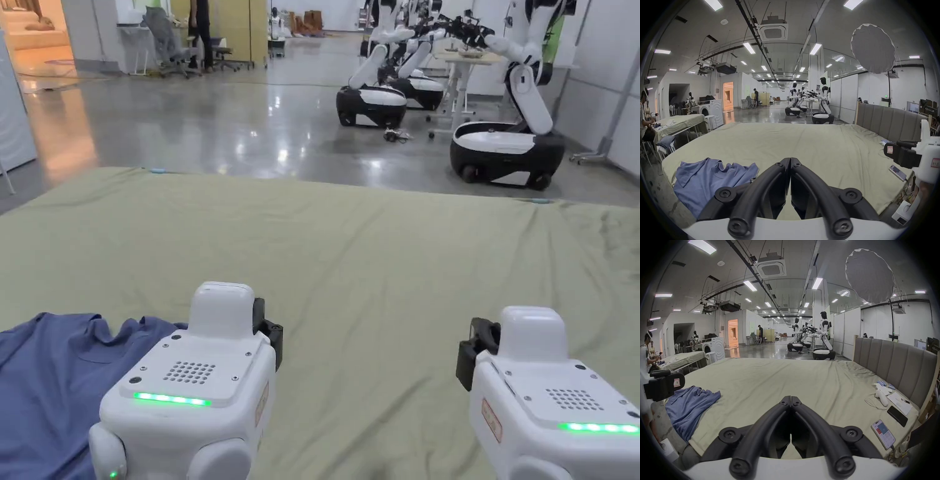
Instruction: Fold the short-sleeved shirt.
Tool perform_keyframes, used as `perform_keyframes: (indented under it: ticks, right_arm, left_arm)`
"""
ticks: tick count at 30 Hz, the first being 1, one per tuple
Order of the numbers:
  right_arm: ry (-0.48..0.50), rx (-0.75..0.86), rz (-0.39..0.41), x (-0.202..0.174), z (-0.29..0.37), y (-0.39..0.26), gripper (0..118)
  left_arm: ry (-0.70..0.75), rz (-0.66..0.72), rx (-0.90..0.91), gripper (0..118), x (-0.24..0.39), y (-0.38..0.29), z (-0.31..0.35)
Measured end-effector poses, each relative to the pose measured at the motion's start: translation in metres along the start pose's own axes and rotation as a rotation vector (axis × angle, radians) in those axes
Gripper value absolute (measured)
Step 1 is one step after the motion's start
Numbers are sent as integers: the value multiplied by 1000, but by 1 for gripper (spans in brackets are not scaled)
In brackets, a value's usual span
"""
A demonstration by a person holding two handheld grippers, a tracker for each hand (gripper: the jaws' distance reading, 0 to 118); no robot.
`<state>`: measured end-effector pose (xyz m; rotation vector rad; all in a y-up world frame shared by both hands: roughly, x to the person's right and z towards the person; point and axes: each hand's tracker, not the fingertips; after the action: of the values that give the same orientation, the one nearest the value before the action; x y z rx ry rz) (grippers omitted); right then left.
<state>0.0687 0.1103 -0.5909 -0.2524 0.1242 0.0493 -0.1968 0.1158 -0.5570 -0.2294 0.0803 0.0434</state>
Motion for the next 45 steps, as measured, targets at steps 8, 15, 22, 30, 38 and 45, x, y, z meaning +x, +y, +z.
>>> perform_keyframes:
  ticks: [8, 15, 22, 30, 38, 45]
  right_arm:
    - [-23, -7, 55, -7, 3, -3, 0]
    - [-7, 6, 24, 6, 5, -4, 0]
    - [-39, 3, 19, 10, 7, -3, 0]
    - [-23, 17, 19, 19, 10, 9, 0]
    - [-44, -20, 410, 24, -6, 21, 0]
    - [-100, 19, 1663, 0, -27, -29, 0]
  left_arm:
    - [-4, -23, -18, 3, 1, -6, 2]
    - [-19, 29, 0, 3, -11, -5, 7]
    - [-8, 25, -25, 3, -15, -7, 6]
    - [-24, -1, -31, 3, -20, 1, 4]
    - [11, -379, -22, 3, -22, 30, -11]
    - [-15, -1688, -41, 3, 14, -38, -29]
